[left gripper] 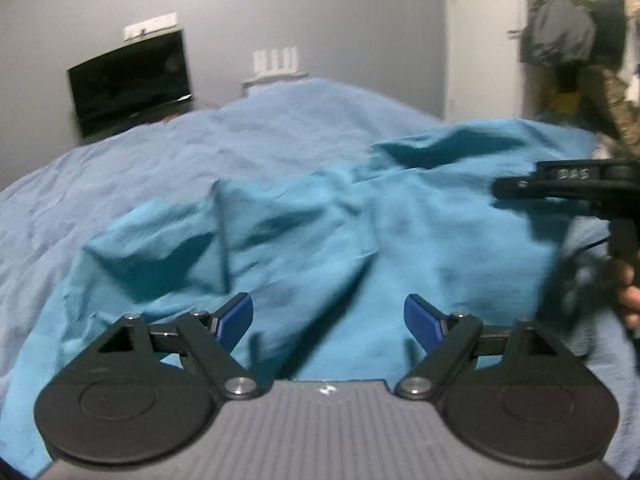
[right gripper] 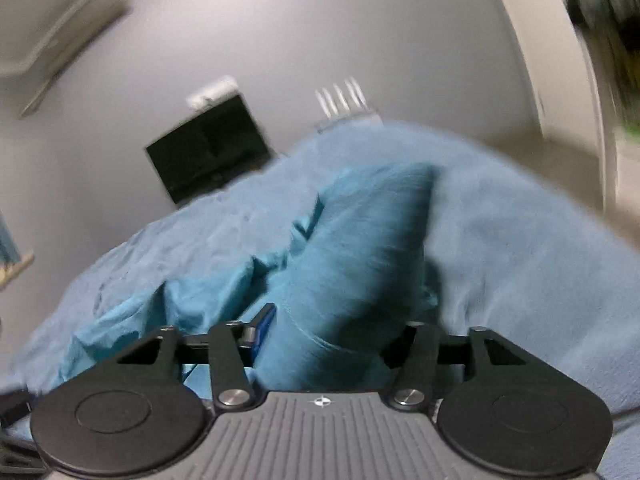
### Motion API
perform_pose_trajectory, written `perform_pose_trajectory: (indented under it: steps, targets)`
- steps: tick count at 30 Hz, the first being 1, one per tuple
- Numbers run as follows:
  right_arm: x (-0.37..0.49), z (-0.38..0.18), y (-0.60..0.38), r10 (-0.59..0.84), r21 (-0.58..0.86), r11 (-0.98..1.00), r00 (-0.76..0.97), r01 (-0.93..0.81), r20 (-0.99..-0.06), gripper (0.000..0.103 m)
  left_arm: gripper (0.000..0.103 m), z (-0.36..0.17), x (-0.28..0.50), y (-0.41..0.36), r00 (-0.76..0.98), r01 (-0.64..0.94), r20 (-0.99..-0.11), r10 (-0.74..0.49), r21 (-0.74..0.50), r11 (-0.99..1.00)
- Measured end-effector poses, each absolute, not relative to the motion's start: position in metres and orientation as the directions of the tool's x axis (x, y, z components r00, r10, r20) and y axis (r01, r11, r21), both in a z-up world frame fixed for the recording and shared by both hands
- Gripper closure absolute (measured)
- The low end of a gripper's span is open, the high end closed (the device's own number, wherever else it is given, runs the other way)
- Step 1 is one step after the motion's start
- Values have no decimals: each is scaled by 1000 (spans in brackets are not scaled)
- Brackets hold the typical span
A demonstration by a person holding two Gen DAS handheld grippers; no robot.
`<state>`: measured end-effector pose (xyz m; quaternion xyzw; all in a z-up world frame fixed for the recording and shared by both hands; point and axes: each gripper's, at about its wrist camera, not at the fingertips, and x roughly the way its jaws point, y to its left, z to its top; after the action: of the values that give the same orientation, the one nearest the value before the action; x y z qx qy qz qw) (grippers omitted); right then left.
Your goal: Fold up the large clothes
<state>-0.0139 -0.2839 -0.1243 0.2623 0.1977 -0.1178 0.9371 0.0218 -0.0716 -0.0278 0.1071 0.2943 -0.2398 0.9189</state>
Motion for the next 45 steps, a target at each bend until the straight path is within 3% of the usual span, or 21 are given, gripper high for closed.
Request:
perform_pose_trajectory:
  steps: [4,6,10,14,17,23,31,38,41,45]
  targets:
    - [-11,-138,-303,-127,505,771,871,388,-475,53,21,-51,27,-73,683,526,-628,-373,68,848]
    - [-10,-129,-291,-142,441,823,881,358,-451,64,21,-65,26,-81,682,552,-634,-364,120,825]
    - [-9,-99,-256,-128,268,933,918,240,-376,73,21,-97,21,-96,681,585,-652,-334,210,783]
    - [-11,-68,-218,-88,123,984,948,131,-306,76,21,-78,31,-83,627,611,-676,-387,119,782]
    - [-12,-50,-208,-76,97,990,957,107,-281,77,21,-45,31,-56,648,596,-619,-444,49,801]
    - [-3,-26,-175,-61,17,998,959,68,-278,78,20,9,37,26,797,421,-524,-300,126,898]
    - [21,-2,-62,41,-279,954,969,-110,-243,78,20,21,52,142,839,126,-522,-155,-89,988]
    - [50,-37,46,183,-507,791,924,-342,-337,78,20,35,14,185,867,31,-490,-88,-123,992]
    - [56,-61,76,234,-512,739,879,-438,-415,78,20,44,-2,212,875,-22,-482,-55,-154,988]
    - [60,-90,97,315,-453,678,786,-579,-533,76,20,40,-8,233,875,5,-465,-137,-274,962]
